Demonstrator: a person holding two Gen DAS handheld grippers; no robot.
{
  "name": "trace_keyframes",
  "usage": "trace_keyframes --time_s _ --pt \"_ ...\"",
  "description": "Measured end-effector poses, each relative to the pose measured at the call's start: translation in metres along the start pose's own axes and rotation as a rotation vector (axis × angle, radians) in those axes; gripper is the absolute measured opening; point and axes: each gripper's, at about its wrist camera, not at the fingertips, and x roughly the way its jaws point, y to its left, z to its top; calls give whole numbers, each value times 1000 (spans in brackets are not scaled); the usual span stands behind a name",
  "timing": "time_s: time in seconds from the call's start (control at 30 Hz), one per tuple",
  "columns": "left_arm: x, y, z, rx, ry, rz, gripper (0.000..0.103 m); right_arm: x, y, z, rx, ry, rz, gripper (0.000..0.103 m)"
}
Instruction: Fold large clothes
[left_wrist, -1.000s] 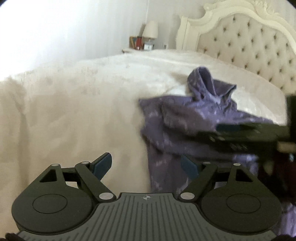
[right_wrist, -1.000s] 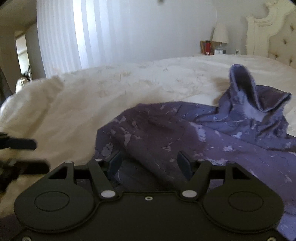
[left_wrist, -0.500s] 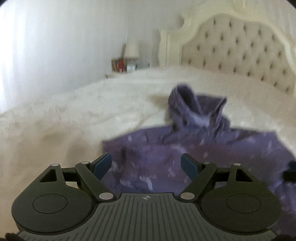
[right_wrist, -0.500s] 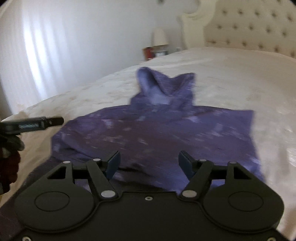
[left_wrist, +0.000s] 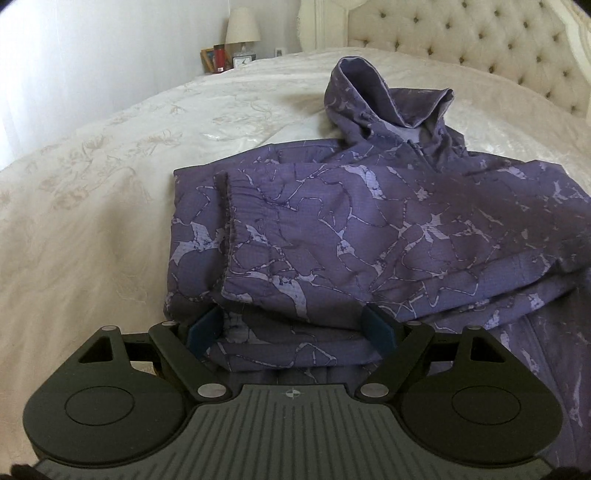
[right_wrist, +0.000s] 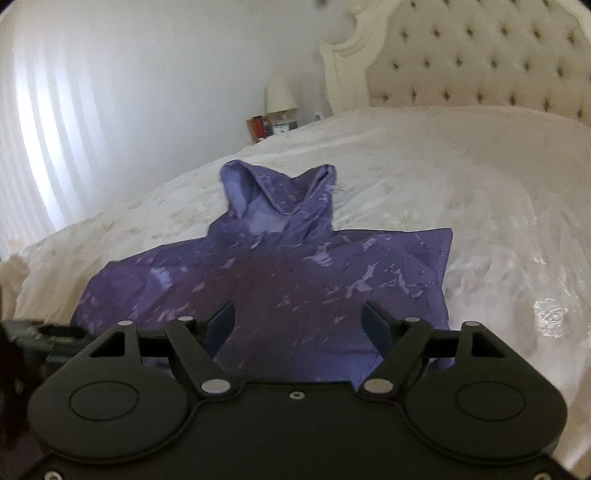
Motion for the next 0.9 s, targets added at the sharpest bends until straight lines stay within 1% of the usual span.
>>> trace_keyframes --time_s 0.1,0.2,0.27,0.33,0.37,0.4,0.53,0.57,0.6,0.73,0.83,0.9 --pt "1 -1 0 4 -6 -2 82 16 -19 -8 80 55 -40 79" --pt "1 1 -2 1 -16 -13 83 27 -40 -27 143 166 -65 77" --pt "1 1 -3 6 -27 -10 84 24 -45 -34 134 189 -60 77" --pt "1 -1 -5 9 -39 -4 84 20 -42 -34 111 214 -64 78" --pt "1 -2 -6 12 -44 -1 84 17 -41 -32 108 216 -64 79" --pt "1 -2 -7 15 -50 3 84 11 -40 -28 113 196 -55 79" --pt "0 -3 -10 18 -70 8 85 -5 -35 -6 114 71 -16 80" --pt "0 -4 -11 20 -74 10 85 -3 -35 0 114 58 -6 83" --pt "1 -4 -11 22 -76 13 85 1 -35 5 116 59 4 85" --pt "1 -5 -11 21 -79 13 85 31 -40 14 108 91 -15 85" --pt "0 -5 -12 16 -80 9 85 51 -54 11 151 129 -57 85" --pt "0 -5 -12 16 -81 7 86 60 -66 7 180 155 -103 85"
